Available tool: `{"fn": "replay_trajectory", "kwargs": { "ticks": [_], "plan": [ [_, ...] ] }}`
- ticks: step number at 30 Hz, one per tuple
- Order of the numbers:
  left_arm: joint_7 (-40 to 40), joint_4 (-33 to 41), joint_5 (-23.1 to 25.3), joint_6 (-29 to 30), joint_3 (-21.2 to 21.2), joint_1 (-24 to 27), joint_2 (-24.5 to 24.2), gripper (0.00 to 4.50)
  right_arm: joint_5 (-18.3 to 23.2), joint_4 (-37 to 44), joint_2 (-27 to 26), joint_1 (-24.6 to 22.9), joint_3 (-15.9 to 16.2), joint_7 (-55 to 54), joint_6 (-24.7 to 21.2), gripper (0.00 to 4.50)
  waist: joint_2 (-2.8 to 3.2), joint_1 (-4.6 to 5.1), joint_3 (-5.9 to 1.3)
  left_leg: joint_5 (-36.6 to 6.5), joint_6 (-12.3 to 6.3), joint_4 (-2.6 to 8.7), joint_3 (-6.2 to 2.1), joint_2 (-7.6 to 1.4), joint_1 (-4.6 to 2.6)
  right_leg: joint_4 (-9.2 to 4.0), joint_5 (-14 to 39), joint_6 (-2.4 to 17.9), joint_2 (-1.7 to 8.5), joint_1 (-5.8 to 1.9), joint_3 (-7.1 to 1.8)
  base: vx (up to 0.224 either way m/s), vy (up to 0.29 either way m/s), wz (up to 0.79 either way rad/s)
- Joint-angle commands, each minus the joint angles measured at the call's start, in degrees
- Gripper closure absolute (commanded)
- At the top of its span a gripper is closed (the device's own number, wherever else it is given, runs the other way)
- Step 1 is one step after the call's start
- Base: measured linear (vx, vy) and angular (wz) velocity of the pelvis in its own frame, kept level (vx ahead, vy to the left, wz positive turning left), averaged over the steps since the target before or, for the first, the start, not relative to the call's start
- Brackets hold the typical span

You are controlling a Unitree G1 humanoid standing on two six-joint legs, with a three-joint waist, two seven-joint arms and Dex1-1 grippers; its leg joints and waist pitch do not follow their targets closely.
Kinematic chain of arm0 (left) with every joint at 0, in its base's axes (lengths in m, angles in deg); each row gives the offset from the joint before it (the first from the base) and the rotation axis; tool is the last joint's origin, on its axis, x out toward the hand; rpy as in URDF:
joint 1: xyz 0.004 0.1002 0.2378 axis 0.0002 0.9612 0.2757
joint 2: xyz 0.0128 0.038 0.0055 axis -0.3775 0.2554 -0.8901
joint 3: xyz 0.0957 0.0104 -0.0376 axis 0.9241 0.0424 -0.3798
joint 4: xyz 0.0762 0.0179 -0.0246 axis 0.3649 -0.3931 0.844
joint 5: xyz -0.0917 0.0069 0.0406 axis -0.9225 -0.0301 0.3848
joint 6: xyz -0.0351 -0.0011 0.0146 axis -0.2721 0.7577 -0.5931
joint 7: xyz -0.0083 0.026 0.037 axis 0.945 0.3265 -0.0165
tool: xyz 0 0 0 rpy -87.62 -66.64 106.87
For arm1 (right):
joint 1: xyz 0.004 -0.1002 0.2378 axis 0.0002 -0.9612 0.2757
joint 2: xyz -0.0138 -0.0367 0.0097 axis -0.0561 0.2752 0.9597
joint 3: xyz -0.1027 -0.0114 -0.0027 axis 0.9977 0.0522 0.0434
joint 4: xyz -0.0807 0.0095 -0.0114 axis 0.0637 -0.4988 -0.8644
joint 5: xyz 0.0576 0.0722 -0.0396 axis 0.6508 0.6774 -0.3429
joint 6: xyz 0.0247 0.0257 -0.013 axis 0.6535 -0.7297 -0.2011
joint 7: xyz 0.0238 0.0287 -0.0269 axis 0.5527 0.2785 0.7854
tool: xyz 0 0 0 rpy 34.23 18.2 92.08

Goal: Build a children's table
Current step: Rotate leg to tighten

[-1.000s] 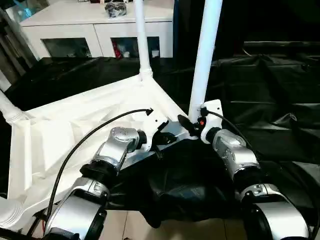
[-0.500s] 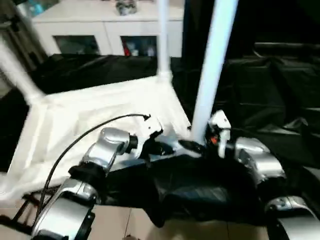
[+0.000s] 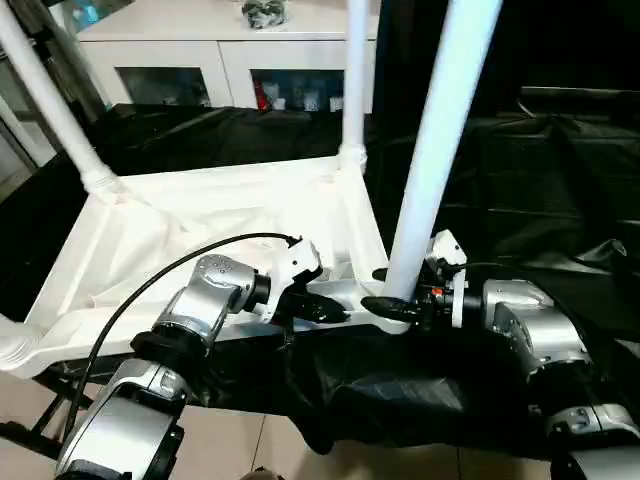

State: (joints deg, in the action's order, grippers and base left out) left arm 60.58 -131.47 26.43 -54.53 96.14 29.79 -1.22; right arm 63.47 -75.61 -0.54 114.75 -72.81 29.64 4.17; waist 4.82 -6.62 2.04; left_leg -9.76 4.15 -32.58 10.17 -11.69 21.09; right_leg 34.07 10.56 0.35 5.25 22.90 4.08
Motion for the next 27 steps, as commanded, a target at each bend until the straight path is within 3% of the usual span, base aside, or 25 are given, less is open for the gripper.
{"fn": "replay_trajectory", "kwargs": {
  "ticks": [1,8,9,10,11,13,14,15,18,21,22,23,25,27],
  "plan": [
    [-3.5,2.6,-1.5,-0.9,-1.5,-1.4,1.4,4.50,0.5,1.3,-3.4,-2.3,7.2,4.9,-2.2,1.55,-0.75,0.06,-3.27,-13.4,-3.84,3.40,-0.16,-1.34,-0.34,-4.10,11.0,13.5,2.95,-2.95,-1.90,0.000,0.000,0.00],
    [-6.6,2.0,-1.2,-0.7,-2.2,-1.4,2.2,4.50,0.8,2.3,-4.5,-3.3,6.4,2.9,-3.2,1.72,-0.86,-0.01,-3.27,-12.6,-3.91,3.38,-0.16,-1.32,-0.29,-4.04,10.6,13.2,2.89,-2.96,-1.92,0.000,0.000,0.00],
    [-10.7,1.0,-0.7,-0.4,-3.1,-2.1,3.1,4.50,0.2,1.0,-6.1,-3.3,5.2,-1.4,-1.8,1.73,-1.18,-0.01,-3.19,-12.8,-3.82,3.43,-0.11,-1.32,-0.31,-4.18,11.5,13.0,2.94,-2.88,-1.93,0.000,0.000,0.00],
    [-14.3,0.1,-0.4,0.1,-3.9,-2.8,4.0,4.50,-0.8,-1.1,-7.7,-2.8,3.9,-6.5,-0.3,1.76,-0.92,0.09,-3.10,-13.2,-3.13,3.51,-0.14,-1.33,-0.27,-4.24,13.2,12.6,3.17,-2.68,-2.01,0.000,0.000,0.00],
    [-16.7,-0.4,-0.2,0.7,-4.5,-3.3,4.7,4.50,-1.7,-3.4,-9.0,-2.0,2.7,-11.2,0.8,1.77,-1.20,0.20,-3.01,-14.0,-2.78,3.63,-0.20,-1.28,-0.35,-4.47,14.9,12.2,3.23,-2.69,-1.94,0.000,0.000,0.00],
    [-19.2,-0.9,-0.1,1.4,-5.1,-3.8,5.5,4.50,-2.7,-5.8,-10.3,-1.1,1.4,-16.3,1.8,1.81,-1.10,0.54,-2.80,-15.9,-1.63,3.84,-0.31,-1.09,-0.63,-4.93,20.3,10.7,3.21,-2.51,-1.90,0.000,0.000,0.00],
    [-20.6,-1.2,-0.1,1.7,-5.4,-4.0,6.0,4.50,-3.1,-7.2,-10.9,-0.5,0.8,-19.0,2.4,1.83,-1.40,0.58,-2.78,-15.9,-1.57,3.88,-0.32,-1.06,-0.64,-5.06,21.2,10.2,3.16,-2.57,-1.92,0.000,0.000,0.00],
    [-20.6,-1.2,-0.1,1.7,-5.4,-4.0,6.0,4.50,-3.1,-7.2,-10.9,-0.5,0.8,-19.0,2.4,1.87,-1.19,0.85,-2.73,-16.4,-1.19,4.07,-0.48,-1.04,-0.56,-5.15,22.2,9.5,3.11,-2.62,-1.90,0.000,0.000,0.00],
    [-28.6,-3.5,0.1,2.3,-6.8,-5.7,10.0,4.50,-4.3,-14.7,-15.8,3.0,-2.6,-34.7,3.6,1.97,-1.37,1.75,-2.78,-16.1,-0.94,4.11,-0.48,-0.95,-0.42,-4.98,19.4,10.2,2.96,-2.51,-1.94,0.000,0.000,0.00],
    [-30.4,-4.3,0.8,1.7,-6.2,-6.1,11.4,4.50,-5.5,-16.4,-18.0,4.1,-2.2,-39.5,4.3,1.97,-1.40,1.91,-2.94,-14.5,-1.44,3.89,-0.40,-0.79,-0.23,-4.79,16.9,10.5,2.98,-2.67,-1.99,0.000,0.000,0.00],
    [-30.7,-4.5,1.2,1.2,-5.8,-6.1,11.6,4.50,-5.9,-17.1,-18.7,4.5,-2.2,-40.5,4.9,1.97,-1.45,1.89,-3.00,-14.0,-1.98,3.83,-0.37,-0.76,-0.15,-4.76,16.3,10.4,2.99,-2.74,-1.97,0.000,0.000,0.00],
    [-30.6,-4.5,1.5,0.9,-5.5,-6.0,11.8,4.50,-5.6,-18.0,-19.4,5.1,-2.8,-40.1,5.5,1.68,-1.69,1.92,-3.10,-13.9,-2.26,3.78,-0.31,-0.77,-0.21,-4.79,15.9,10.5,2.99,-2.72,-1.96,0.000,0.000,0.00],
    [-30.2,-4.4,1.7,0.6,-5.2,-5.8,11.7,4.50,-5.3,-18.3,-19.6,5.3,-3.1,-39.5,5.6,1.37,-1.61,1.88,-3.19,-12.5,-3.26,3.63,-0.23,-0.83,-0.12,-4.53,12.8,11.2,2.91,-2.84,-1.97,0.000,0.000,0.00],
    [-29.2,-3.8,1.9,0.2,-4.7,-5.2,11.3,4.50,-4.4,-18.1,-19.5,5.3,-3.7,-38.0,4.9,1.35,-1.82,1.90,-3.14,-12.4,-3.78,3.68,-0.21,-0.88,-0.05,-4.47,12.2,11.5,2.94,-2.95,-1.94,0.000,0.000,0.00]
  ]
}}
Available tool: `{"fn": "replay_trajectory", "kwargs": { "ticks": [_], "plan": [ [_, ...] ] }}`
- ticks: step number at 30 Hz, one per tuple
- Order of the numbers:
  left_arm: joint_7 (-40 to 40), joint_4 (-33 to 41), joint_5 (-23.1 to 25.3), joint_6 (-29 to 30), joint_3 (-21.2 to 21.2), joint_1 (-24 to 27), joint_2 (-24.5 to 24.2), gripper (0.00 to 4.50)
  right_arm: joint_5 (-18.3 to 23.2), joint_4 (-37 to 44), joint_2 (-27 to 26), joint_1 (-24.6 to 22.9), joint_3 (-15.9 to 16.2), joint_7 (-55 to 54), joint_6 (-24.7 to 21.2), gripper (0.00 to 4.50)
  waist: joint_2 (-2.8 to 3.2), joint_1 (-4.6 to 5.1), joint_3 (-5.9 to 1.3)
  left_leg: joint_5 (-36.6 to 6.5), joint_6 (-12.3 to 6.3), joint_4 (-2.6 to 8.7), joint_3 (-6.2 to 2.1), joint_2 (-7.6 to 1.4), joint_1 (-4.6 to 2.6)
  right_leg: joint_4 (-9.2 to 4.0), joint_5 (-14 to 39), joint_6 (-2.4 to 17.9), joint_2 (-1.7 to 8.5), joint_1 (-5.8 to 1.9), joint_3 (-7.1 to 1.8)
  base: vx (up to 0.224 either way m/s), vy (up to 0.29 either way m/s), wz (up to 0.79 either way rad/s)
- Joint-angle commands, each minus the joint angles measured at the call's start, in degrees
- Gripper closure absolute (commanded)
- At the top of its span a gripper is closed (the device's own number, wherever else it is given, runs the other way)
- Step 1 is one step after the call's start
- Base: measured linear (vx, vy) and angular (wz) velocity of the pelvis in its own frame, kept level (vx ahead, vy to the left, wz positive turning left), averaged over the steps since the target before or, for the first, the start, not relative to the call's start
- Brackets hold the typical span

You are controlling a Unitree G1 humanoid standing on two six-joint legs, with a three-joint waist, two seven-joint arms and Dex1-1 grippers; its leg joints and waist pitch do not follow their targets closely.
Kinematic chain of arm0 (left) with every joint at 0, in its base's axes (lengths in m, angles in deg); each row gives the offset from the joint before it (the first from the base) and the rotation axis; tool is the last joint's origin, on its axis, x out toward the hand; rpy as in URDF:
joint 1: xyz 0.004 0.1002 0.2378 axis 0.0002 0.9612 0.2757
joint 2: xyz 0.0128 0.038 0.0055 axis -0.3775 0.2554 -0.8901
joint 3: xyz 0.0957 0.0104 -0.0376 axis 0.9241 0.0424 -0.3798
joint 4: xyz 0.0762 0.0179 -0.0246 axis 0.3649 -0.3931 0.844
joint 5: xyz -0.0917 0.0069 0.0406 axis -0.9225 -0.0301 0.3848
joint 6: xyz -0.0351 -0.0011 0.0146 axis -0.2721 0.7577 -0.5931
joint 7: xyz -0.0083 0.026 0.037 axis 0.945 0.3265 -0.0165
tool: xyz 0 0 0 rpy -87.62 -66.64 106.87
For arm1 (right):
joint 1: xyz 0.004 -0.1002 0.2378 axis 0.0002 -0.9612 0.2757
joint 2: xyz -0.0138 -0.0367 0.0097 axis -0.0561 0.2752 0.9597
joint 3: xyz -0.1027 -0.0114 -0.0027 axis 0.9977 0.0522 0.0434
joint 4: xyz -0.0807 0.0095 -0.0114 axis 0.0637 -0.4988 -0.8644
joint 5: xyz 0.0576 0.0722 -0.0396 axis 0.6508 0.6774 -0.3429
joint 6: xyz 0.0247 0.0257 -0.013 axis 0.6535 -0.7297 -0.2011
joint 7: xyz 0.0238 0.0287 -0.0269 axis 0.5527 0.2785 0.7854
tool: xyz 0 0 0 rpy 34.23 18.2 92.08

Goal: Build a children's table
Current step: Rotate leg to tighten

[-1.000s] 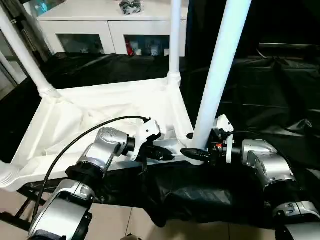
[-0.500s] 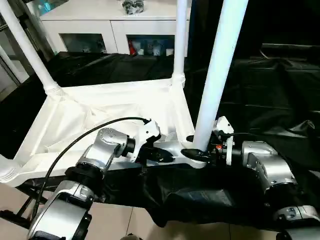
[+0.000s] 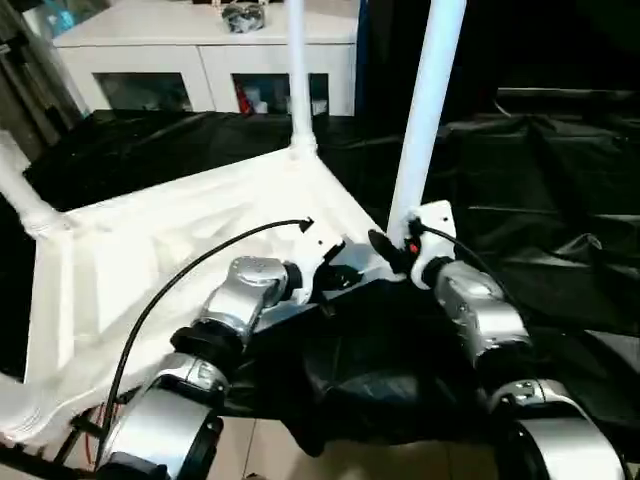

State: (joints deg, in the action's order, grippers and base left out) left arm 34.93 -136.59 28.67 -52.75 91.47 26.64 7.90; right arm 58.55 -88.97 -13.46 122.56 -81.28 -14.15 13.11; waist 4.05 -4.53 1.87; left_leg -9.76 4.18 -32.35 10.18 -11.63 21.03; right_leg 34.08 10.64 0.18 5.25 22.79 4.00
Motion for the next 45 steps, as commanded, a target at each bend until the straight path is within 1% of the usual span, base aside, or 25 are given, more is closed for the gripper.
{"fn": "replay_trajectory", "kwargs": {
  "ticks": [1,2,3,5,7,8,11,12,13,16,19,20,21,24,26,28,31,32,33,37,39,40,41,43,45],
  "plan": [
    [-3.3,1.4,-0.3,-1.7,0.1,-2.0,2.1,4.50,0.4,-4.8,-6.5,-2.5,4.8,5.8,-3.9,1.19,-1.00,-0.23,-2.94,-12.7,-3.81,3.50,-0.25,-0.97,-0.03,-4.50,12.6,11.7,2.97,-2.82,-1.83,0.000,0.000,0.00],
    [-2.7,1.6,-0.2,-2.0,0.3,-1.8,2.0,4.50,0.2,-5.0,-6.2,-2.4,4.9,6.0,-3.5,1.19,-1.07,-0.20,-2.84,-13.4,-3.63,3.55,-0.23,-0.97,-0.06,-4.65,14.0,11.6,2.99,-2.78,-1.83,0.000,0.000,0.00],
    [-1.9,1.7,-0.2,-2.3,0.5,-1.5,1.8,4.50,-0.5,-4.9,-5.4,-2.5,5.3,6.5,-2.6,0.93,-1.02,-0.16,-2.79,-14.1,-3.29,3.64,-0.26,-0.99,-0.10,-4.76,15.4,11.3,3.02,-2.75,-1.84,0.000,0.000,0.00],
    [-1.1,1.8,-0.2,-2.6,0.8,-1.3,1.6,4.50,-1.3,-4.5,-4.2,-2.6,5.8,7.3,-1.2,0.89,-1.00,-0.14,-2.86,-14.7,-3.10,3.60,-0.25,-1.03,-0.16,-4.82,15.8,11.1,3.05,-2.72,-1.89,0.000,0.000,0.00],
    [-0.9,1.8,-0.2,-2.7,0.9,-1.2,1.6,4.50,-1.0,-3.4,-3.0,-2.9,6.0,8.9,-1.5,0.89,-0.88,-0.18,-2.90,-14.0,-3.25,3.62,-0.30,-1.08,-0.11,-4.65,14.1,11.4,2.95,-2.79,-1.90,0.000,0.000,0.00],
    [-0.7,1.8,-0.2,-2.9,1.0,-1.2,1.5,4.50,-0.6,-1.3,-1.3,-3.7,6.4,11.2,-1.5,0.89,-1.06,-0.21,-2.98,-13.5,-3.51,3.48,-0.22,-1.06,-0.08,-4.52,12.5,11.8,2.87,-2.89,-1.90,0.000,0.000,0.00],
    [-0.5,1.8,-0.2,-3.0,1.1,-1.0,1.4,4.50,0.0,1.5,0.9,-4.8,6.8,14.3,-1.8,0.89,-1.12,-0.83,-3.22,-11.0,-4.60,3.11,-0.11,-1.10,-0.04,-3.98,8.0,12.8,2.89,-3.03,-1.94,0.000,0.000,0.00],
    [-0.2,1.8,-0.2,-3.2,1.2,-0.9,1.2,4.50,1.0,5.5,4.0,-6.7,7.3,18.7,-2.3,0.89,-1.22,-1.05,-3.10,-10.9,-5.16,2.97,-0.03,-1.04,-0.01,-4.07,7.0,12.6,2.65,-3.25,-1.78,0.000,0.000,0.00],
    [0.2,1.9,-0.2,-3.2,1.2,-0.8,1.1,4.50,1.4,7.7,5.9,-8.0,7.5,20.9,-2.4,0.89,-0.92,-1.19,-3.16,-11.0,-5.36,2.87,0.01,-1.09,-0.08,-4.00,6.7,12.8,2.76,-3.11,-1.86,0.000,0.000,0.00],
    [1.0,2.0,-0.2,-3.4,1.4,-0.5,0.9,4.50,3.4,14.1,11.8,-11.9,7.0,27.1,-4.0,0.89,-1.16,-1.58,-3.25,-9.7,-6.44,2.67,-0.02,-1.05,0.12,-3.90,5.0,12.9,2.67,-3.40,-1.75,0.000,0.000,0.00],
    [1.3,1.9,-0.2,-3.6,1.4,-0.5,0.8,4.50,4.3,16.8,14.5,-13.8,6.4,30.0,-4.9,0.89,-1.20,-1.98,-3.18,-10.2,-6.83,2.57,0.00,-0.99,0.19,-4.09,6.6,12.8,2.70,-3.37,-1.64,0.000,0.000,0.00],
    [1.8,1.9,-0.2,-3.8,1.6,-0.5,0.7,4.50,4.9,18.3,16.1,-15.0,5.9,31.6,-5.4,0.89,-1.01,-1.94,-3.10,-10.7,-6.73,2.63,-0.01,-0.95,0.24,-4.40,8.0,12.5,2.71,-3.38,-1.57,0.000,0.000,0.00],
    [2.7,1.9,-0.2,-4.1,1.9,-0.3,0.5,4.50,5.9,21.0,18.8,-17.1,5.4,34.0,-6.3,0.89,-1.07,-1.89,-2.98,-11.5,-6.55,2.68,-0.06,-0.96,0.23,-4.57,9.5,12.1,2.63,-3.36,-1.53,0.000,0.000,0.00],
    [3.2,2.0,-0.3,-4.3,2.1,-0.2,0.3,4.50,6.5,22.5,19.8,-18.1,5.2,34.8,-7.0,0.89,-1.09,-1.99,-3.11,-11.2,-6.32,2.68,-0.19,-1.05,0.30,-4.51,10.6,12.1,2.70,-3.26,-1.53,0.000,0.000,0.00],
    [4.0,2.3,-0.4,-4.4,2.3,0.1,0.0,4.50,7.8,25.6,21.5,-20.0,4.9,35.9,-8.3,0.89,-1.18,-2.18,-3.20,-9.9,-6.71,2.51,-0.18,-1.06,0.31,-4.34,8.6,12.3,2.62,-3.28,-1.56,0.000,0.000,0.00],
    [4.6,2.7,-0.4,-4.6,2.5,0.3,-0.3,4.50,8.5,27.7,22.4,-21.1,4.7,36.5,-9.3,0.89,-0.99,-2.46,-3.38,-7.8,-7.73,2.27,-0.20,-1.15,0.45,-3.87,5.7,13.0,2.65,-3.18,-1.56,0.000,0.000,0.00],
    [5.1,3.0,-0.3,-5.5,2.8,0.4,-0.4,4.50,9.2,29.5,22.5,-21.8,4.7,36.8,-10.1,0.89,-1.08,-2.54,-3.37,-7.4,-8.06,2.12,-0.14,-1.00,0.51,-3.83,5.4,13.0,2.66,-3.21,-1.51,0.000,0.000,0.00],
    [5.6,3.2,-0.3,-5.7,3.0,0.5,-0.5,4.50,9.3,29.8,22.1,-21.7,4.7,36.4,-10.1,0.89,-1.29,-2.57,-3.34,-7.2,-8.24,2.11,-0.14,-1.01,0.56,-3.85,5.3,12.9,2.69,-3.21,-1.51,0.000,0.000,0.00],
    [5.6,3.2,-0.3,-5.7,3.0,0.5,-0.5,4.50,9.3,29.8,22.1,-21.7,4.7,36.4,-10.1,0.89,-1.10,-2.63,-3.37,-7.2,-8.25,2.10,-0.15,-1.04,0.52,-3.84,5.6,13.0,2.73,-3.13,-1.47,0.000,0.000,0.00],
    [8.4,4.9,-1.0,-4.9,3.7,1.4,-0.8,4.50,9.8,30.2,20.7,-20.7,4.8,34.8,-10.7,0.89,-1.07,-2.62,-3.29,-7.9,-7.66,2.21,-0.19,-1.12,0.48,-3.95,7.0,13.0,2.78,-3.00,-1.47,0.000,0.000,0.00],
    [9.5,5.7,-1.1,-4.7,4.1,1.8,-1.1,4.50,10.5,29.9,20.4,-20.0,4.2,33.9,-11.5,0.58,-0.95,-2.66,-3.38,-7.9,-7.35,2.26,-0.28,-1.28,0.44,-3.73,6.8,13.3,2.79,-3.04,-1.53,0.000,0.000,0.00],
    [10.7,6.5,-1.2,-4.7,4.7,2.3,-1.5,4.50,11.2,29.7,20.2,-19.3,3.4,33.1,-12.2,0.58,-0.99,-2.64,-3.34,-7.9,-7.40,2.24,-0.25,-1.25,0.49,-3.78,6.5,13.3,2.77,-3.03,-1.55,0.000,0.000,0.00],
    [12.5,7.5,-1.1,-4.9,5.5,2.9,-2.4,4.50,11.5,29.9,20.5,-18.7,2.8,32.4,-12.7,0.51,-0.74,-2.57,-3.36,-7.9,-7.37,2.24,-0.33,-1.23,0.60,-3.65,5.7,13.4,2.76,-3.09,-1.49,0.000,0.000,0.00],
    [13.9,8.1,-1.1,-5.0,5.9,3.3,-3.1,4.50,11.3,30.3,21.0,-18.6,2.7,32.3,-12.6,0.23,-0.59,-2.36,-3.57,-7.5,-7.26,2.15,-0.39,-1.23,0.63,-3.49,4.6,13.4,2.75,-3.14,-1.45,0.000,0.000,0.00],
    [17.1,9.9,-1.7,-4.1,6.4,4.2,-4.9,4.50,10.5,31.8,22.5,-19.1,3.1,32.9,-12.2,0.16,-0.58,-2.27,-3.89,-4.7,-7.81,1.74,-0.43,-1.09,0.92,-2.81,-0.2,14.0,2.60,-3.20,-1.43,0.000,0.000,0.00]
  ]
}}
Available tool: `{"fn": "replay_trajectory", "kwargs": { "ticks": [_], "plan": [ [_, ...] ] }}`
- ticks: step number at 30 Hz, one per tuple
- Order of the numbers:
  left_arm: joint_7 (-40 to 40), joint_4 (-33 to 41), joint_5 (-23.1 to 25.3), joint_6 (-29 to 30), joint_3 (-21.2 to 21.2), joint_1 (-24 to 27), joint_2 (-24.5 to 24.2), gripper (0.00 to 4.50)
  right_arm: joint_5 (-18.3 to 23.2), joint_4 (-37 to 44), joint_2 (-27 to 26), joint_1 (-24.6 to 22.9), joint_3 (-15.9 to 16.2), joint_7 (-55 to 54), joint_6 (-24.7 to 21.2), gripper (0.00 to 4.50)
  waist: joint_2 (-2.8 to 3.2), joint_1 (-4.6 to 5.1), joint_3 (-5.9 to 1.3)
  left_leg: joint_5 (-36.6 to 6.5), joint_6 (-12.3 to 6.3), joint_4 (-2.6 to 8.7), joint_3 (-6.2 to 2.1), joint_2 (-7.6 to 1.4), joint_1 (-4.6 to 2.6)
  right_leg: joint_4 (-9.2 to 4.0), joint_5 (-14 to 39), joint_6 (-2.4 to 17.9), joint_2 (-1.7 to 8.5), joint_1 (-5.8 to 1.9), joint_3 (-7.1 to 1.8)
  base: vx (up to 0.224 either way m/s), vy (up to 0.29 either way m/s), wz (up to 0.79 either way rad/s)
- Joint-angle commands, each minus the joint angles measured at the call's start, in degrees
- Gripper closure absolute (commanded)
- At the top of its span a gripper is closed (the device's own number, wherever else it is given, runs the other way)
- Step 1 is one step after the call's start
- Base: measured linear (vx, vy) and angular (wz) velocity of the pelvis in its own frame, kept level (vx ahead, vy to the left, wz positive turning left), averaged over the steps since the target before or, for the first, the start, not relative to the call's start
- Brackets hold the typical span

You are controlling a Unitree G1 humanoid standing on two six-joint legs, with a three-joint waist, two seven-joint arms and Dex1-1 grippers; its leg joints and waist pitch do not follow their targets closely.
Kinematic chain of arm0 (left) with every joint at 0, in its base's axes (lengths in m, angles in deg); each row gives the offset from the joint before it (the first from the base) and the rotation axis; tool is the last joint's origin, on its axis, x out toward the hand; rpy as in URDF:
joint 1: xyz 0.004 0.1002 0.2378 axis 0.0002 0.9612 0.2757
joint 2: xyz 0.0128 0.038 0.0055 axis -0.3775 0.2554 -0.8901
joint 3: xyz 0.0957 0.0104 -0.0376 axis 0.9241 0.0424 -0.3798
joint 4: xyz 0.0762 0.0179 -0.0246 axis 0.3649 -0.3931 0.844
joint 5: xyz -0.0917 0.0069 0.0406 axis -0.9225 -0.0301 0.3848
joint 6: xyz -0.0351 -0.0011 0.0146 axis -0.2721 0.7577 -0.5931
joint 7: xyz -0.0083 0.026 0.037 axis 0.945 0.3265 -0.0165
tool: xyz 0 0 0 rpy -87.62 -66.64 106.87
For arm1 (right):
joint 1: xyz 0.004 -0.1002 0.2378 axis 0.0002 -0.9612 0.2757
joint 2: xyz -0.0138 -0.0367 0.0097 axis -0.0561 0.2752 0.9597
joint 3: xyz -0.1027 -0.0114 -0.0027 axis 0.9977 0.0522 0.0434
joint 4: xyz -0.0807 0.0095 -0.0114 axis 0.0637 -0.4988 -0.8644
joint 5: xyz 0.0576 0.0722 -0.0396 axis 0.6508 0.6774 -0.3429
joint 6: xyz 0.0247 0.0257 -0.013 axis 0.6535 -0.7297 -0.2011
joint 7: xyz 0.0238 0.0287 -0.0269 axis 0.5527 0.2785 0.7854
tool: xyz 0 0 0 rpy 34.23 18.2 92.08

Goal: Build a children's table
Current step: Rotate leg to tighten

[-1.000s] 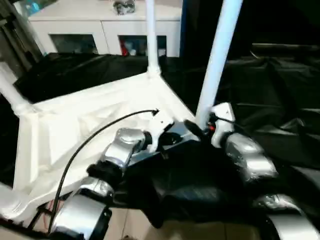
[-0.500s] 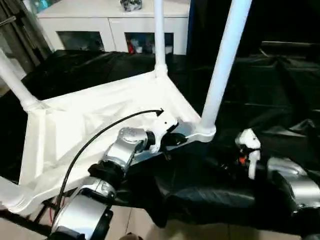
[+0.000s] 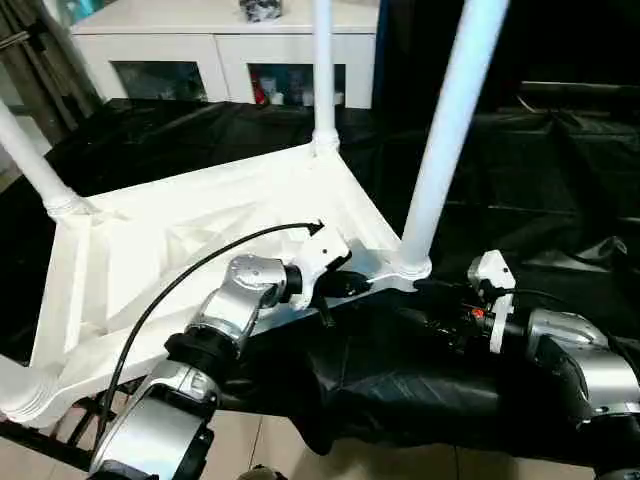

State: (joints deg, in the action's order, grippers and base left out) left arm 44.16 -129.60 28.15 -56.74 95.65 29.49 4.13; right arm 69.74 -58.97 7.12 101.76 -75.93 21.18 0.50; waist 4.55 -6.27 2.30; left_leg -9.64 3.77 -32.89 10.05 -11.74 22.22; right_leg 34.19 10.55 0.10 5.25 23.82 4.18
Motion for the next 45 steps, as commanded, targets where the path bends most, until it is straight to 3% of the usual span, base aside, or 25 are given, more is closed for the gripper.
{"fn": "replay_trajectory", "kwargs": {
  "ticks": [1,3,5,8,9,11,15,22,25,29,31,33,37,45],
  "plan": [
    [8.0,3.1,-1.2,0.0,2.2,1.4,-1.2,4.50,-0.7,1.9,2.0,1.7,-2.3,-2.4,0.4,0.16,-1.17,-0.52,-4.37,-4.2,-7.68,2.17,-0.31,-0.97,-0.19,-2.79,-1.3,14.2,2.57,-4.26,-1.58,0.000,0.000,0.00],
    [10.6,4.6,-1.3,0.7,2.9,2.1,-3.0,4.50,-1.0,3.4,3.1,1.3,-1.8,-1.4,0.4,0.03,-1.14,-0.46,-4.33,-3.7,-8.40,1.97,-0.16,-0.92,-0.17,-2.67,-2.5,14.7,2.52,-4.04,-1.60,0.000,0.000,0.00],
    [11.4,5.2,-1.5,0.9,3.2,2.3,-3.7,4.50,-1.0,3.8,3.5,1.2,-1.6,-1.3,0.4,0.03,-1.10,-0.62,-4.12,-4.8,-8.21,2.05,0.00,-0.94,-0.32,-2.93,0.0,14.8,2.57,-3.90,-1.68,0.000,0.000,0.00],
    [13.8,6.9,-1.7,1.5,4.0,3.2,-5.7,4.50,-2.0,3.8,4.0,1.7,-1.4,-2.2,1.5,0.03,-0.51,-1.01,-3.87,-8.2,-6.87,2.38,0.03,-1.38,-0.88,-3.39,5.7,14.3,2.64,-3.33,-1.83,0.000,0.000,0.00],
    [14.1,7.3,-1.7,1.5,4.1,3.4,-6.3,4.50,-2.3,3.5,4.2,2.0,-1.3,-2.4,2.0,0.03,-0.65,-1.31,-3.59,-11.4,-5.25,2.63,0.06,-1.41,-1.07,-3.77,9.6,13.5,2.68,-3.31,-1.90,0.000,0.000,0.00],
    [14.6,7.9,-1.6,1.2,4.4,3.8,-7.2,4.50,-2.4,3.2,4.4,2.5,-1.1,-2.7,2.3,0.03,-0.50,-1.33,-3.55,-12.8,-3.89,2.92,-0.10,-1.42,-1.12,-3.95,11.9,12.5,2.68,-3.42,-1.92,0.000,0.000,0.00],
    [15.2,8.9,-1.5,1.4,4.4,3.9,-7.9,4.50,-2.1,3.8,3.9,3.0,1.7,-0.4,2.1,0.03,-0.48,-1.18,-3.67,-13.3,-3.01,2.96,-0.19,-1.26,-0.95,-3.80,10.8,12.2,2.63,-3.54,-1.99,0.000,0.000,0.00],
    [13.9,8.7,-1.2,0.5,4.8,3.7,-8.4,4.50,-3.4,1.4,1.6,5.2,5.0,1.2,3.5,0.03,-0.19,-0.87,-4.07,-10.3,-4.23,2.53,-0.21,-1.17,-0.71,-3.14,5.3,13.7,2.57,-3.58,-1.88,0.000,0.000,0.00],
    [13.4,8.4,-0.9,0.3,5.0,3.5,-8.4,4.50,-4.2,-0.5,1.1,6.4,5.9,0.6,4.7,0.03,-0.11,-1.08,-4.01,-11.3,-3.78,2.50,-0.11,-1.21,-0.97,-3.32,6.6,13.7,2.58,-3.45,-1.97,0.000,0.000,0.00],
    [12.9,8.2,-0.2,0.2,5.3,3.4,-8.6,4.50,-4.9,-3.0,0.1,8.1,6.7,0.1,5.1,0.03,-0.30,-1.14,-4.07,-10.6,-3.58,2.48,-0.14,-1.06,-0.78,-3.17,6.2,13.6,2.56,-3.64,-1.91,0.000,0.000,0.00],
    [12.6,8.2,-0.1,0.2,5.4,3.5,-8.7,4.50,-5.0,-3.3,0.1,8.3,7.1,0.6,4.9,0.20,-0.83,-1.22,-3.98,-10.7,-3.86,2.42,-0.04,-1.10,-0.81,-3.25,7.5,13.1,2.58,-3.55,-2.01,0.000,0.000,0.00],
    [12.4,8.4,-0.2,0.5,5.3,3.6,-8.8,4.50,-4.9,-3.9,0.1,8.5,7.6,1.1,5.0,0.34,-0.94,-1.29,-3.87,-11.2,-3.70,2.49,-0.03,-1.12,-0.80,-3.37,9.2,12.8,2.62,-3.48,-2.04,0.000,0.000,0.00],
    [13.0,9.3,-0.8,1.2,5.5,4.1,-9.2,4.50,-4.6,-5.4,-0.4,9.2,8.0,2.1,4.9,0.72,-0.86,-1.35,-3.85,-11.8,-3.39,2.54,-0.09,-1.16,-0.85,-3.41,11.2,12.2,2.68,-3.36,-2.10,0.000,0.000,0.00],
    [12.0,8.5,-1.6,2.3,4.4,4.1,-8.6,4.50,-3.7,-7.2,-1.9,10.2,8.4,2.5,3.9,1.55,-0.85,-1.24,-3.94,-10.6,-3.78,2.40,-0.05,-1.09,-0.75,-3.16,9.3,12.8,2.58,-3.33,-2.07,0.000,0.000,0.00]
  ]
}}
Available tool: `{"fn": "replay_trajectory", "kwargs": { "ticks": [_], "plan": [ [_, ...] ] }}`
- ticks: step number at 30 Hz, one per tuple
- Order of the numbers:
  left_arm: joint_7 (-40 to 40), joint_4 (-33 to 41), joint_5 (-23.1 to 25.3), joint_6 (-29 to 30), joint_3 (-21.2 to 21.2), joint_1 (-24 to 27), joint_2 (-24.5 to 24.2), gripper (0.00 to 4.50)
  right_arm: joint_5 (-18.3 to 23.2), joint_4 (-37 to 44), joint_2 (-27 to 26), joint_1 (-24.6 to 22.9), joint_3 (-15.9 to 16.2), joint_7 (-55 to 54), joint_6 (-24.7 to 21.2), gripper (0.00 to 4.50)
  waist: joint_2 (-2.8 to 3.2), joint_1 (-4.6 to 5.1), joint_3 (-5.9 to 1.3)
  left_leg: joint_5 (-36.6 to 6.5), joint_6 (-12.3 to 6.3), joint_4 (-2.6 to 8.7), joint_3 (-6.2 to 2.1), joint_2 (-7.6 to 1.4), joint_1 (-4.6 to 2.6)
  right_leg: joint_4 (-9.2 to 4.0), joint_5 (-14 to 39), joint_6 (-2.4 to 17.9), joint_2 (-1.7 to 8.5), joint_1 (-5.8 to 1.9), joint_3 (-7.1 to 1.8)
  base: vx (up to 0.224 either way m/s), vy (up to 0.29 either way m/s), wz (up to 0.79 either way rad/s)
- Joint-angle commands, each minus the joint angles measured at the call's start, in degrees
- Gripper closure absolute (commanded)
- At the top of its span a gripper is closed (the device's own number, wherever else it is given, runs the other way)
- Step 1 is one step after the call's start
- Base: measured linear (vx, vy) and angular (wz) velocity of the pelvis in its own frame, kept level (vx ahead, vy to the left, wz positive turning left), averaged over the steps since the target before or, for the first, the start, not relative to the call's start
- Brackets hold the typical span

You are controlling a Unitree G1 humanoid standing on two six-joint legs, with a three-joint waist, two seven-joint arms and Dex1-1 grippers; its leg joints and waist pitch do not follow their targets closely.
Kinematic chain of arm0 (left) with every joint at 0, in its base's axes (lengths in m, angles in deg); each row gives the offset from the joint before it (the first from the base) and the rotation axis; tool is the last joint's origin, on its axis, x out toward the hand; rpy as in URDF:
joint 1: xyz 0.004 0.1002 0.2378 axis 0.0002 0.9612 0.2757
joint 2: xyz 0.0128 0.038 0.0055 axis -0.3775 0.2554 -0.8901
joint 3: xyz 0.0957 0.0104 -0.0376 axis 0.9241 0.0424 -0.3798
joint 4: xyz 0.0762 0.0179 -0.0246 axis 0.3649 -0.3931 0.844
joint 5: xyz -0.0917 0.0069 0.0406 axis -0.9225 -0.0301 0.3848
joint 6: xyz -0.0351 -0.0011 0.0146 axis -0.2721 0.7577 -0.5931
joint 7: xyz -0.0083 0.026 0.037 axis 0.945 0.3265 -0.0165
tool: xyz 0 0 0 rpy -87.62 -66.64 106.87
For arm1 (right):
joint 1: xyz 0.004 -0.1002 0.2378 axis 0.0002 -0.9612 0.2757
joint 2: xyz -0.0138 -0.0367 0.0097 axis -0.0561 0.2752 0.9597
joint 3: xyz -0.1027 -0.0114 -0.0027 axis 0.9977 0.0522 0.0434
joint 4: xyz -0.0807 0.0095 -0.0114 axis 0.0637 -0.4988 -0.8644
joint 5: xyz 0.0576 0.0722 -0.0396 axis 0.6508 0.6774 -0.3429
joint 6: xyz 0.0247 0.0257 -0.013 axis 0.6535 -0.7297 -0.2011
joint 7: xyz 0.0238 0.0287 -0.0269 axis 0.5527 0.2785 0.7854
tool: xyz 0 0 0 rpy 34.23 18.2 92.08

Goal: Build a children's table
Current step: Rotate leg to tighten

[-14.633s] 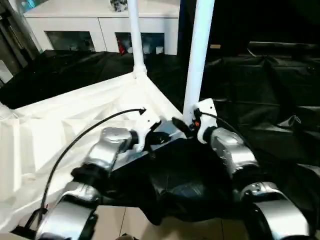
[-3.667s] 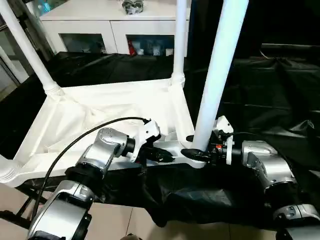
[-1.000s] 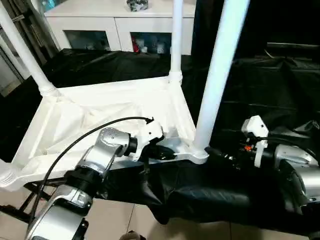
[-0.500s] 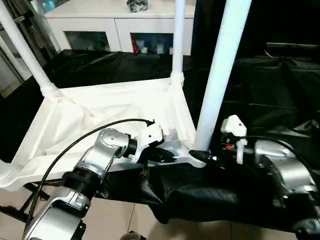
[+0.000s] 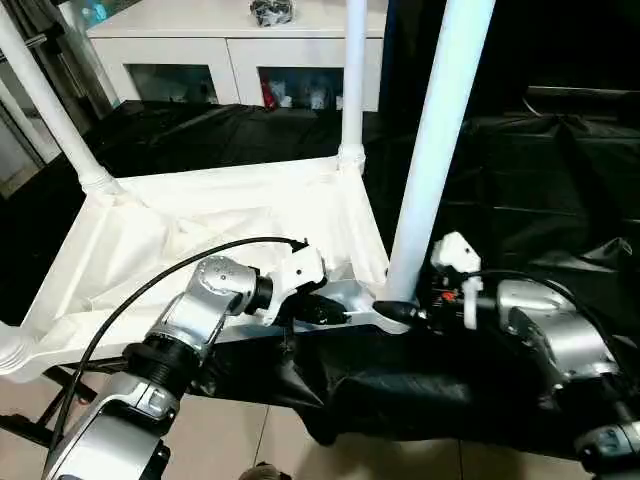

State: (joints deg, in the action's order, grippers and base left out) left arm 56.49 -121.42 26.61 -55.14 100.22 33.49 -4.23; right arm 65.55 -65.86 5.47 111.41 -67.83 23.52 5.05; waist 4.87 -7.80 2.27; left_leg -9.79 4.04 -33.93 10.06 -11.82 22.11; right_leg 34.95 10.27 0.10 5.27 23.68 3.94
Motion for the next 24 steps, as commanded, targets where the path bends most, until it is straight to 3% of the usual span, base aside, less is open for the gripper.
{"fn": "replay_trajectory", "kwargs": {
  "ticks": [1,7,13,15,16,20,21,24],
  "plan": [
    [-0.4,0.2,-0.1,0.8,-0.2,0.1,-0.1,4.50,0.6,-0.3,-0.4,0.5,0.3,0.2,-0.7,1.55,-1.16,0.25,-3.92,-10.4,-4.02,3.44,-0.08,-1.03,-0.65,-3.90,9.5,12.8,2.58,-3.20,-1.85,0.000,0.000,0.00],
    [-1.4,-0.4,-0.6,2.5,-0.6,-0.5,0.5,4.50,0.9,-1.0,-1.8,0.0,0.5,0.3,-1.1,2.12,-0.80,0.28,-3.90,-11.1,-3.70,3.47,-0.11,-0.97,-0.70,-4.02,9.9,12.7,2.54,-3.20,-1.80,0.000,0.000,0.00],
    [-4.5,-2.0,0.2,3.5,-0.9,-1.2,1.2,4.50,0.9,-2.0,-3.7,-1.0,0.0,-3.0,-1.3,2.21,-0.89,0.55,-3.62,-13.8,-2.63,3.81,-0.15,-0.91,-0.83,-4.47,13.7,11.7,2.57,-3.17,-1.84,0.000,0.000,0.00],
    [-7.7,-3.3,0.8,4.5,-1.4,-2.1,2.2,4.50,-0.8,-5.0,-6.2,-0.4,-1.2,-9.8,-1.0,2.23,-0.53,1.23,-3.24,-16.4,-1.55,4.16,-0.18,-0.79,-1.03,-4.97,17.6,11.1,2.54,-2.81,-1.77,0.000,0.000,0.00],
    [-8.9,-3.8,1.1,4.8,-1.6,-2.5,2.6,4.50,-1.4,-6.1,-7.0,-0.1,-1.6,-12.1,-0.8,2.24,-0.87,1.60,-3.21,-17.8,-0.87,4.31,-0.37,-0.59,-1.17,-5.26,20.5,10.0,2.63,-3.16,-1.64,0.000,0.000,0.00],
    [-15.5,-6.9,2.4,5.1,-2.2,-4.6,5.5,4.50,-3.2,-10.2,-11.4,0.9,-2.8,-21.8,-0.9,2.37,-0.71,2.57,-2.50,-22.2,0.42,4.71,-0.61,-0.43,-1.70,-6.08,27.9,8.3,2.76,-2.73,-1.48,0.000,0.000,0.00],
    [-17.2,-7.8,2.6,5.0,-2.2,-5.2,6.5,4.50,-3.8,-11.5,-12.8,1.2,-3.0,-24.7,-0.9,2.39,-0.94,3.12,-2.57,-23.2,0.61,4.67,-0.74,-0.26,-2.05,-6.58,30.8,6.7,2.74,-2.62,-1.44,0.000,0.000,0.00],
    [-22.2,-11.0,3.2,5.0,-2.3,-7.5,10.2,4.50,-6.5,-17.9,-17.6,4.3,-4.0,-37.8,-1.4,2.39,-0.70,3.87,-2.49,-23.9,1.03,4.84,-0.98,-0.14,-1.91,-6.80,31.8,6.2,2.66,-2.49,-1.24,0.000,0.000,0.00]
  ]
}}
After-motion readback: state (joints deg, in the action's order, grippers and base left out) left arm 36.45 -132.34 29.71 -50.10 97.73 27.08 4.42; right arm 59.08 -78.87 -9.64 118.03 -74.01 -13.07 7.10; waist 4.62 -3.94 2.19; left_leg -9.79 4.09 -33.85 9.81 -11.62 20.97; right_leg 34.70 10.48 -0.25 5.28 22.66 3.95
